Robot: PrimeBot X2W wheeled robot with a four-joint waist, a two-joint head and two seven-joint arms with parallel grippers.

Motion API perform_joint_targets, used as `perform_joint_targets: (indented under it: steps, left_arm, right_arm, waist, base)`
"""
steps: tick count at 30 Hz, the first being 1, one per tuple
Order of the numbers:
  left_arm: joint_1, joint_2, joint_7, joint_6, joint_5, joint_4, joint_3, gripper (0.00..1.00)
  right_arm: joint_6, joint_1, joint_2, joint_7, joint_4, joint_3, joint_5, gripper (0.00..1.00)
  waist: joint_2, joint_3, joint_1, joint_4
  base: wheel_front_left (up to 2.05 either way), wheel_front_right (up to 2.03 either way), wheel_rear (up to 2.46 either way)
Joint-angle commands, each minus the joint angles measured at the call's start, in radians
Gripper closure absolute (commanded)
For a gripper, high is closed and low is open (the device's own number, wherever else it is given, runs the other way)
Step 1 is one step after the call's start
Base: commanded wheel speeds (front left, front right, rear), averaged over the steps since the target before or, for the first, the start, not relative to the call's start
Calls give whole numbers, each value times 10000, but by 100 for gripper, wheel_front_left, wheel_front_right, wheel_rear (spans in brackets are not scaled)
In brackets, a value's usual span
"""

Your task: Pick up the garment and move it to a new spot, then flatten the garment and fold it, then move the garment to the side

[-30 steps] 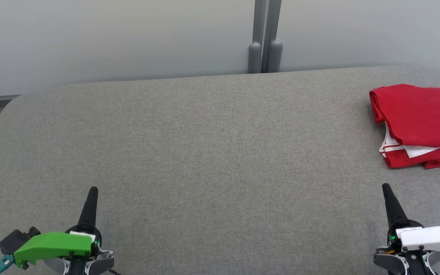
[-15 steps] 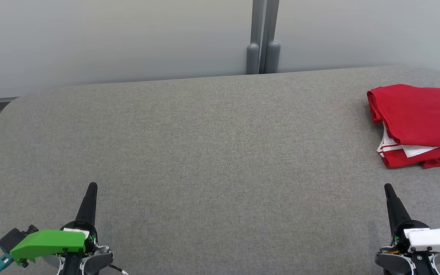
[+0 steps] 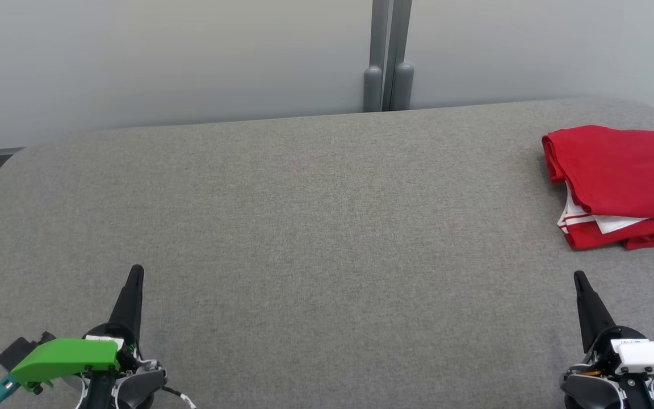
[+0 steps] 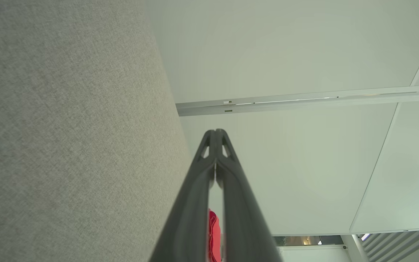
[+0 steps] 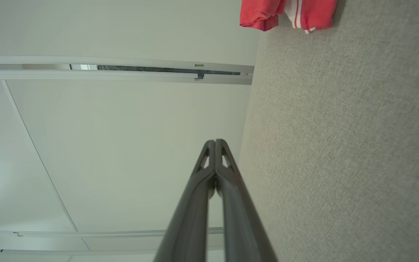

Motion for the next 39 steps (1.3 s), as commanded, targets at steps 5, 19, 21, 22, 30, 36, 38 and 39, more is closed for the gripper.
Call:
perform_joint_targets:
  steps: [5,19,21,22,30,36,38,39]
  left_arm:
    - [-207,-3,131,-33,-392,-63,84,100]
    - [-196,-16,244,-35,-615,-66,131,100]
    - [-197,-18,245,-35,-612,-66,132,100]
    - [-197,-17,246,-35,-611,-68,132,100]
    - [-196,-22,248,-35,-601,-65,139,100]
    - [-196,-26,254,-35,-595,-68,144,100]
    - [-196,-26,256,-35,-593,-69,145,100]
    - [-196,-26,256,-35,-593,-69,145,100]
  right_arm:
    - [4,153,-50,110,-119,-68,415,100]
    - [4,154,-51,167,-166,-89,705,100]
    - [4,154,-51,167,-166,-89,705,100]
    - [4,154,-51,167,-165,-89,705,100]
    - [4,153,-51,166,-165,-87,705,100]
    - [4,153,-51,166,-165,-86,705,100]
    - [4,153,-51,166,-165,-86,705,100]
    - [4,153,-51,166,-165,-86,705,100]
  waist:
    - [0,-14,0,-20]
    - [0,-29,0,-42]
    - [0,-29,0,-42]
    - [0,-29,0,-42]
    - [0,-29,0,-42]
    - [0,-29,0,-42]
    - [0,-29,0,-42]
    - [0,-29,0,-42]
  base:
    - [0,0,0]
    - [0,0,0]
    - [0,0,0]
    - [0,0,0]
    - [0,0,0]
    - [0,0,0]
    - [0,0,0]
    - [0,0,0]
